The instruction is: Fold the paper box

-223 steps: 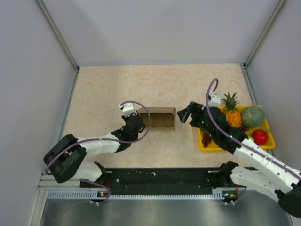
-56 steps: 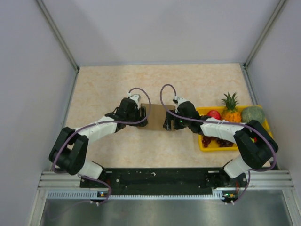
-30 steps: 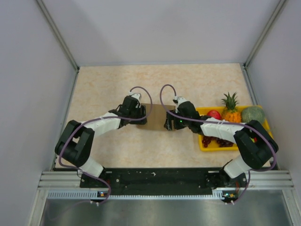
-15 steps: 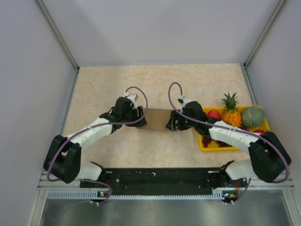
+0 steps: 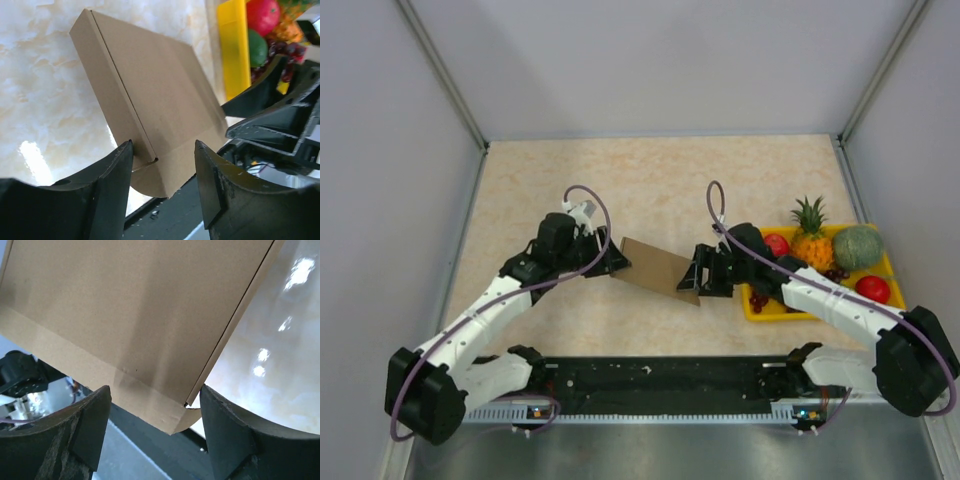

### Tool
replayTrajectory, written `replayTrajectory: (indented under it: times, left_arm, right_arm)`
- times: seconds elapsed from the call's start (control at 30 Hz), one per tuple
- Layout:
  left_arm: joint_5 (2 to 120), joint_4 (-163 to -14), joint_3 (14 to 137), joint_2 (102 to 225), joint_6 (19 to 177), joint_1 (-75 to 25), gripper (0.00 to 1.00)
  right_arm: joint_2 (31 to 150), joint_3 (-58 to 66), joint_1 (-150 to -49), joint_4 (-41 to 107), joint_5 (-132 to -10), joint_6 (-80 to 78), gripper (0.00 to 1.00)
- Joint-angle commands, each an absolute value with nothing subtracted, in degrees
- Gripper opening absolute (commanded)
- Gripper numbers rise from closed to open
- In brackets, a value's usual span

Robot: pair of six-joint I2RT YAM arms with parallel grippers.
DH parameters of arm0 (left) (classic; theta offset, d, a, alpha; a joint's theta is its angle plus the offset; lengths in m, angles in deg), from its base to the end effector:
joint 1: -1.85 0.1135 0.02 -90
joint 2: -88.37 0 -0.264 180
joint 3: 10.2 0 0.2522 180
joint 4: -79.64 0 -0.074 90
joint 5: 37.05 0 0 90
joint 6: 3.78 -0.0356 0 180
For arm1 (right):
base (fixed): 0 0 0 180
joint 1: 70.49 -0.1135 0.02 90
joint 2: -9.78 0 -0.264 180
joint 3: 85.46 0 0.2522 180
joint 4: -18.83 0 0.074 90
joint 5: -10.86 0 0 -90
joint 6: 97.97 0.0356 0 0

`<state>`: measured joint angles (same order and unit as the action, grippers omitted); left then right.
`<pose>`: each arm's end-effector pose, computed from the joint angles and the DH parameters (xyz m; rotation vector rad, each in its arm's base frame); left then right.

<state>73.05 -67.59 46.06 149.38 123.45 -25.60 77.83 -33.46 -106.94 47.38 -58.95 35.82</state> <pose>0.1972 -0.1162 0.2581 0.0043 2.3722 -0.9770 0.1859 0.1526 0.2132 -0.0264 2.5646 1.0377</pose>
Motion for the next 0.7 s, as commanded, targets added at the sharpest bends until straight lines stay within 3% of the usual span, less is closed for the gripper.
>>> replayTrajectory:
  times: [0.0,0.33,0.67]
  left_arm:
    - [82.6,-69.4,46.2,146.3,131.7,-27.7,0.56]
    - [80.7,-74.1,37.1,142.2,142.3,-27.8,0.55]
    - [72.6,-62.7,39.9,129.9,161.6,-27.9,0.54]
  right_arm:
    - [73.6,-29.2,-107.8,39.4,-48.1,43.4,0.70]
    - [73.5,-32.5,-107.8,28.4,-45.4,54.4,0.70]
    - [75.4,-25.3,-107.4,30.7,-41.5,68.1,0.71]
